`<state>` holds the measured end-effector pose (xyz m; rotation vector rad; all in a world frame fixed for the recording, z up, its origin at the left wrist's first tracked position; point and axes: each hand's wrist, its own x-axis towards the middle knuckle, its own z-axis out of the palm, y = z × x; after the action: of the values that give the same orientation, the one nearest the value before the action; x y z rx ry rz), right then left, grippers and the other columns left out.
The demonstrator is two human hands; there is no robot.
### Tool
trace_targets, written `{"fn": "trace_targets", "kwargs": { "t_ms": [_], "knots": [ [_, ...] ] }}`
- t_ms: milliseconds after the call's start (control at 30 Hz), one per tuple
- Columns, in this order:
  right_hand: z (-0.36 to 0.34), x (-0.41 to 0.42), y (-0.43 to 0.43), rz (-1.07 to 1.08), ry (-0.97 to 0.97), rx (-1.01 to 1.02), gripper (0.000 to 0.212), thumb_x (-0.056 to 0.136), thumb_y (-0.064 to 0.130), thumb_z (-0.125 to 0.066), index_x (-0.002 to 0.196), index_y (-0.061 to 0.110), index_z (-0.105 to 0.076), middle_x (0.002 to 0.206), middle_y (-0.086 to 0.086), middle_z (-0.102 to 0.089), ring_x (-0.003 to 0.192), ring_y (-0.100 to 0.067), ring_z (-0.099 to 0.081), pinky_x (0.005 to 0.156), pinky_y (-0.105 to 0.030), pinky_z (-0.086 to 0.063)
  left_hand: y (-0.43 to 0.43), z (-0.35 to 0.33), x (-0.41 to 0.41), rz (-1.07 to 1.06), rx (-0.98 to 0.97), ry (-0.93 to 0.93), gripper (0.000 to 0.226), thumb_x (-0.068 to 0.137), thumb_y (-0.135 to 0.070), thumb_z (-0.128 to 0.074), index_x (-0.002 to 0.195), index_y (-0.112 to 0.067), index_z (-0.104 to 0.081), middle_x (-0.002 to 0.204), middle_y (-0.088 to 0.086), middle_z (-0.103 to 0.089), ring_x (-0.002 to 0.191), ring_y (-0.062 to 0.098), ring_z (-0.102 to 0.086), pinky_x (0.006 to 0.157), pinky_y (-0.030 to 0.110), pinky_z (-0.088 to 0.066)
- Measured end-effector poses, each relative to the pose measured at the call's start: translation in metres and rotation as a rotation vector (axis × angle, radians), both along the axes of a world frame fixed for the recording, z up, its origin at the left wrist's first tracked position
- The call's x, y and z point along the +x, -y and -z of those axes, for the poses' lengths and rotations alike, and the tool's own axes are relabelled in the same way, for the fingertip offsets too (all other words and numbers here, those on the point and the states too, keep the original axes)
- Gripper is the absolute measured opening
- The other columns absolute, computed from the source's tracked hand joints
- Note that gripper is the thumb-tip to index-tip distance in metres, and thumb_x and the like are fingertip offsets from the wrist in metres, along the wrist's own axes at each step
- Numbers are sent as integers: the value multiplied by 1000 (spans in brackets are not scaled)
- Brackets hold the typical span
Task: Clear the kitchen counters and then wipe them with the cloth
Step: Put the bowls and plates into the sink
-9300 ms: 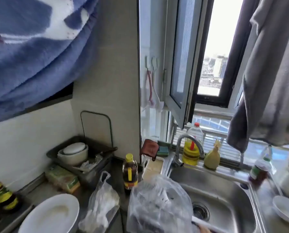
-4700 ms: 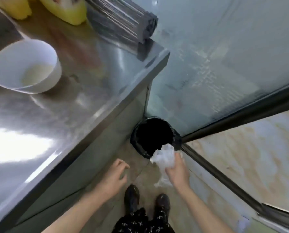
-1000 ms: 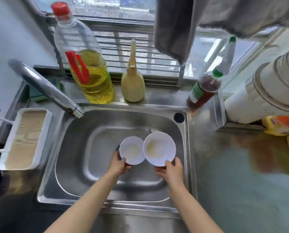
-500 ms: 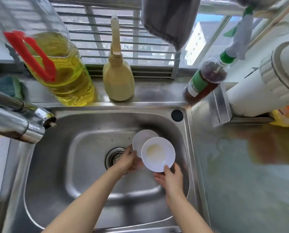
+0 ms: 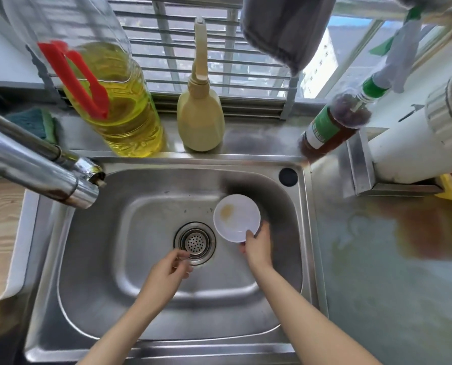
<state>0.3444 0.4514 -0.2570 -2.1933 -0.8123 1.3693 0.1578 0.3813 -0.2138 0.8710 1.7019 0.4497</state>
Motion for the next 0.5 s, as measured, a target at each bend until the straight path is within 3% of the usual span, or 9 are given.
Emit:
{"fn": "trace_targets", "kwargs": {
  "t_ms": [33, 100, 167, 233, 300, 367, 433, 500],
  "knots": [
    [3, 1, 2, -6, 20, -32, 48, 91, 15, -51, 134, 17, -30, 115, -13, -59, 87, -31, -61, 80, -48, -54, 5, -1, -1, 4, 10, -7, 23, 90, 1, -48, 86, -21, -56, 75, 4, -67, 60, 6, -62, 61, 11, -44],
    [-2, 4, 4, 83, -37, -102, 63, 92, 17, -53, 141, 13, -14, 101, -21, -61, 63, -26, -57, 64, -41, -53, 15, -6, -3, 7, 23, -16, 25, 89, 2, -47, 86, -21, -56, 76, 6, -68, 60, 2, -61, 61, 10, -44],
    [-13, 8, 9, 149, -125, -144, 67, 94, 19, -52, 143, 8, -8, 82, -19, -57, 52, -22, -51, 46, -27, -46, 23, -9, -2, 4, 24, -20, 25, 89, 2, -48, 86, -21, -57, 76, 5, -68, 67, 9, -63, 64, 13, -43],
    [-27, 11, 17, 91, -151, -153, 61, 94, 20, -50, 142, 5, -14, 82, -16, -55, 53, -20, -50, 40, -20, -42, 29, -15, -1, -18, 20, -26, 24, 87, 3, -50, 84, -20, -57, 76, 6, -67, 74, 20, -63, 64, 15, -43],
    [-46, 10, 27, -31, -113, -141, 42, 93, 16, -49, 129, 0, -34, 76, -12, -56, 55, -20, -50, 46, -23, -43, 31, -29, 2, -47, 41, 2, 23, 87, 3, -50, 84, -18, -58, 77, 7, -67, 76, 24, -62, 63, 12, -42],
    [-70, 7, 35, -196, -33, -108, 23, 91, 11, -48, 111, 0, -52, 72, -7, -57, 65, -25, -56, 62, -33, -48, 31, -50, 5, -75, 73, 40, 23, 88, 3, -49, 84, -18, -57, 77, 5, -66, 75, 22, -61, 63, 10, -43],
    [-95, 2, 43, -365, -3, -47, 10, 89, 10, -49, 95, 8, -57, 81, -7, -61, 81, -30, -62, 73, -35, -48, 35, -71, 4, -119, 103, 65, 22, 88, -1, -51, 82, -21, -58, 73, 2, -66, 74, 21, -61, 69, 17, -46],
    [-117, -1, 54, -533, -14, 27, 9, 89, 11, -50, 94, 14, -57, 90, -5, -62, 92, -30, -62, 78, -34, -47, 44, -89, -1, -163, 125, 48, 17, 86, -8, -54, 82, -24, -60, 70, -2, -67, 76, 23, -64, 78, 32, -50]
  ]
}}
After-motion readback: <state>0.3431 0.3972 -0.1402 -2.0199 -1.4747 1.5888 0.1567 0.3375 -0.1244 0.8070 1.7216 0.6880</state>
